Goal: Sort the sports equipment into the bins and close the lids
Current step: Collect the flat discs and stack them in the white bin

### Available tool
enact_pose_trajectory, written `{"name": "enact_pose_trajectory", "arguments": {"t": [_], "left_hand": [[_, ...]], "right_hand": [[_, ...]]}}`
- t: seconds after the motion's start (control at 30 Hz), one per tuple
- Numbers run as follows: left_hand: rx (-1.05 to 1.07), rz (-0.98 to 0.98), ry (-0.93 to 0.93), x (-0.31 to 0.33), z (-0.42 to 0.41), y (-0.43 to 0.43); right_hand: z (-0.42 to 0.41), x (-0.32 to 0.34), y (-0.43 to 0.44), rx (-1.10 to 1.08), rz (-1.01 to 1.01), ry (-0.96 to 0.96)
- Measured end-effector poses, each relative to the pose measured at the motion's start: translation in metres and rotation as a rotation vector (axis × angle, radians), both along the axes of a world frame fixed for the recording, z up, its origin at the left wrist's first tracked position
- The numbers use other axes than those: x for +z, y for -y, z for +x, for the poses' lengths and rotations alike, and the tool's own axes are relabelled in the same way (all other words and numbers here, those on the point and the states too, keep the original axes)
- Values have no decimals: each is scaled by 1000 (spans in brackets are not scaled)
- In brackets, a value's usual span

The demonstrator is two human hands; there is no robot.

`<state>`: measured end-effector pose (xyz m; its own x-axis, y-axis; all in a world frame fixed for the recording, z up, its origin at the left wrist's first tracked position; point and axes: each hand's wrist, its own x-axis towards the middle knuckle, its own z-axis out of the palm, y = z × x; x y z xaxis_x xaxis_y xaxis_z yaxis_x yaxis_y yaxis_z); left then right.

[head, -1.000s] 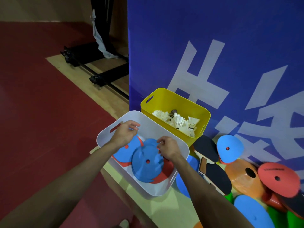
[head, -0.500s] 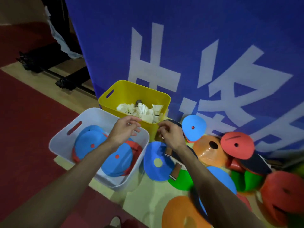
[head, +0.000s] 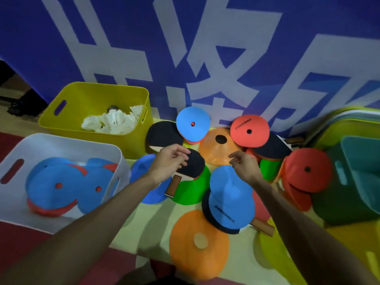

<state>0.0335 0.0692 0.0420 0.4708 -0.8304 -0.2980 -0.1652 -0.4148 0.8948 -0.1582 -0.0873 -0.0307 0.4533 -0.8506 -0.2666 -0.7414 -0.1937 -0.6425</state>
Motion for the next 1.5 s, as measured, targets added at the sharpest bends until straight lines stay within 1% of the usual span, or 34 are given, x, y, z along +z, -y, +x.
{"name": "enact_pose_trajectory", "arguments": {"t": [0.07, 0.13, 0.23, 0.37, 0.47, 0.57, 0.77, 0.87, 0.97, 1.07, 1.17, 1.27, 1.4, 1.5], "left_hand": [[-15, 36, -4, -12, -14, 8], [-57, 80, -10, -25, -26, 14], [-104, 136, -21, -39, -41, 18], [-165, 201, -9, -52, -61, 22], [-213, 257, -11, -62, -71, 26], [-261, 333, -13, -78, -78, 25], [-239, 466, -50, -108, -88, 20], [-251, 494, -32, -116, -91, 20], [-269, 470, 31, -122, -92, 26], [-332, 382, 94, -122, -96, 41], [-420, 358, 227, -121, -102, 65], [-523, 327, 347, -128, -108, 86], [-808, 342, 646, -139, -117, 99], [-894, 326, 817, -144, -125, 105]], "right_hand": [[-16, -8, 9, 1, -35, -53], [-24, -18, 15, -1, -23, -109], [-27, -35, 18, 69, 68, -215], [-27, -56, 14, 174, 139, -376], [-25, -63, 13, 169, 127, -417], [-26, -62, 13, 147, 46, -407], [-30, -41, 9, 11, -128, -259], [-38, -22, 9, -102, -167, -173], [-50, -8, 10, -257, -234, -28], [-63, 1, 13, -385, -245, 116], [-74, 6, 13, -568, -221, 228], [-81, 6, 10, -724, -136, 328], [-80, 4, 7, -816, -84, 478], [-79, 1, 7, -834, -70, 503]]}}
